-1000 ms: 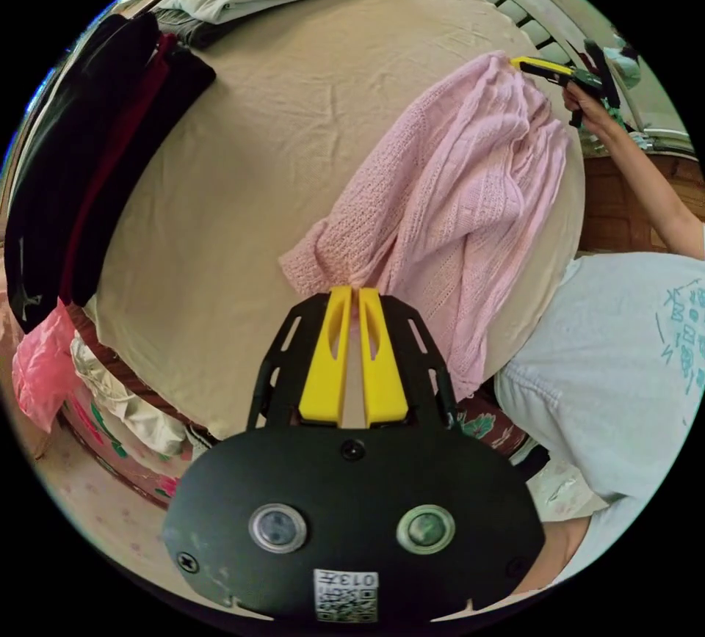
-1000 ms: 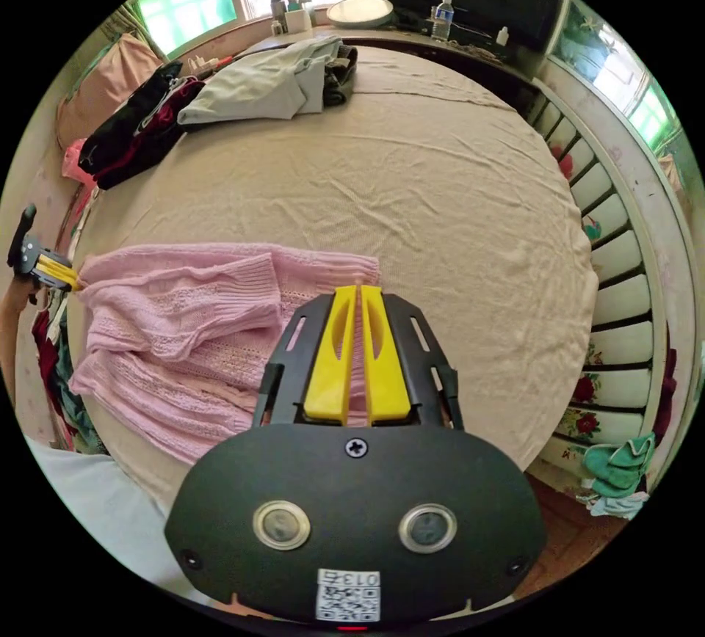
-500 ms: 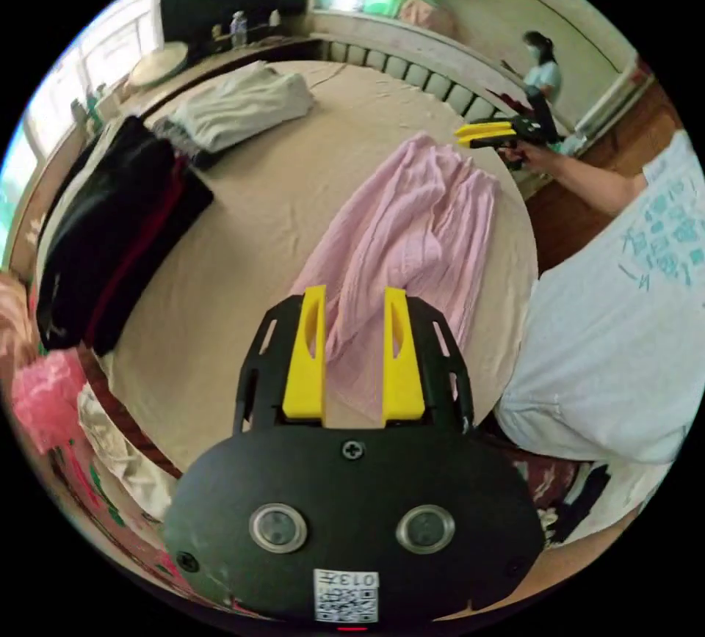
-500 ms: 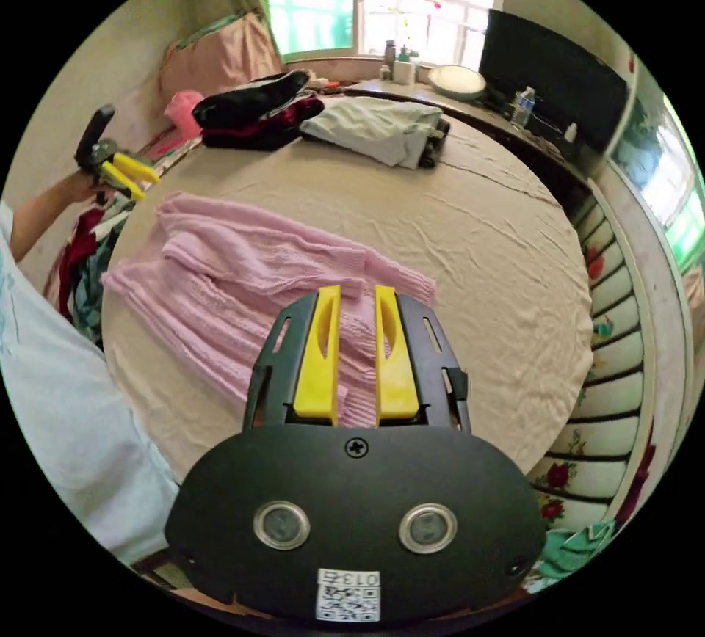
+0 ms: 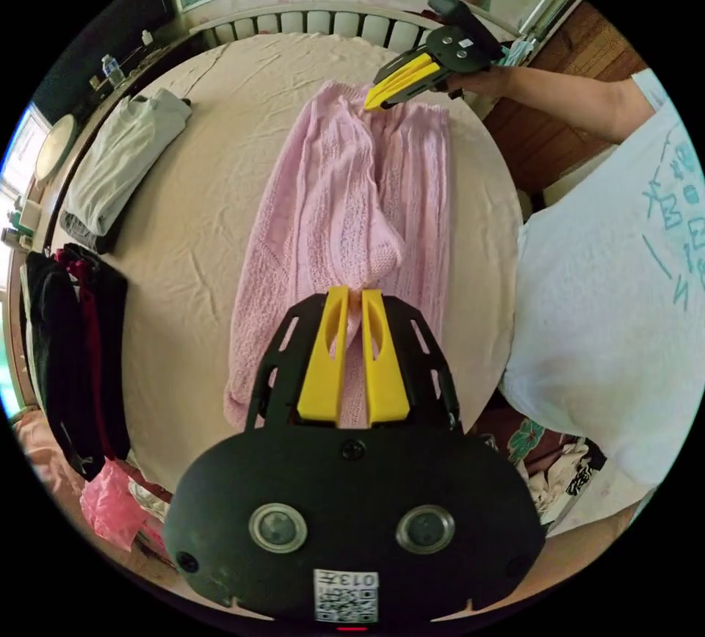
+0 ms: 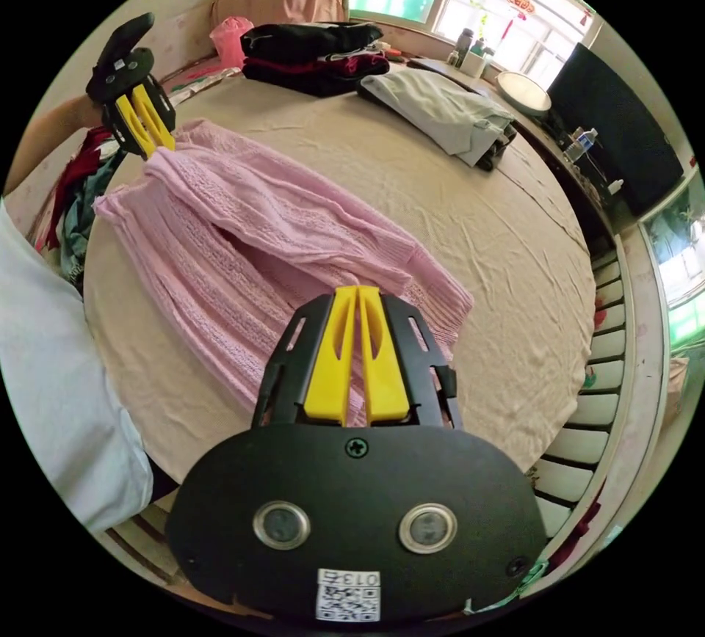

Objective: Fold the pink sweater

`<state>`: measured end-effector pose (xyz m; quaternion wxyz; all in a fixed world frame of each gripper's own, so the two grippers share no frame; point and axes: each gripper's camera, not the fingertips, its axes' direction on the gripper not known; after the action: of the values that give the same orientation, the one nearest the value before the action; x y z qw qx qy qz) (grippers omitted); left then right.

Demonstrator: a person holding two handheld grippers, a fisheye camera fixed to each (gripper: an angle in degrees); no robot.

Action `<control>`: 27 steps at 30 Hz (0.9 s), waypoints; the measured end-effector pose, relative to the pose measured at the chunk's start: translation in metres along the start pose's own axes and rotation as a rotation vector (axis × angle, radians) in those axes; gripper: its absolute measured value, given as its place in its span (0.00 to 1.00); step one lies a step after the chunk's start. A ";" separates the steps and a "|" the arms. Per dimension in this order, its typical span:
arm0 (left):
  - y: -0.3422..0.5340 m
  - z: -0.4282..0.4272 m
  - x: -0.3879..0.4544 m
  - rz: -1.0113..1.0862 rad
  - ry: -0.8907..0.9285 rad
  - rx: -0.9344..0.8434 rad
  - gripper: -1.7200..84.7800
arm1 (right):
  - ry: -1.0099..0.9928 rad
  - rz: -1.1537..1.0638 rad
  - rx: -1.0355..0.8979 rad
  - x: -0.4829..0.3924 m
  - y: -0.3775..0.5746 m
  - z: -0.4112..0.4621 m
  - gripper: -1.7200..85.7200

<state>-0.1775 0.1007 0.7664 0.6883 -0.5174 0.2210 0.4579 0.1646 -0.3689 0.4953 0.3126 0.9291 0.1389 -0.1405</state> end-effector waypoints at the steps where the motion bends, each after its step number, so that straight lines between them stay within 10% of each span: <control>1: 0.001 -0.004 0.005 0.010 -0.004 0.004 0.05 | 0.025 0.005 0.026 -0.001 0.003 -0.012 0.03; 15: 0.094 0.025 0.007 -0.207 -0.075 0.014 0.10 | 0.078 0.078 0.062 -0.026 0.021 -0.049 0.10; 27: 0.230 0.051 -0.033 -0.866 -0.046 0.120 0.13 | -0.009 -0.519 0.212 -0.199 -0.061 -0.038 0.09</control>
<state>-0.3999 0.1450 0.6936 0.8504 -0.5112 -0.0053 0.1248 -0.0333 -0.3329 0.5607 0.1680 0.8892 0.3555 -0.2340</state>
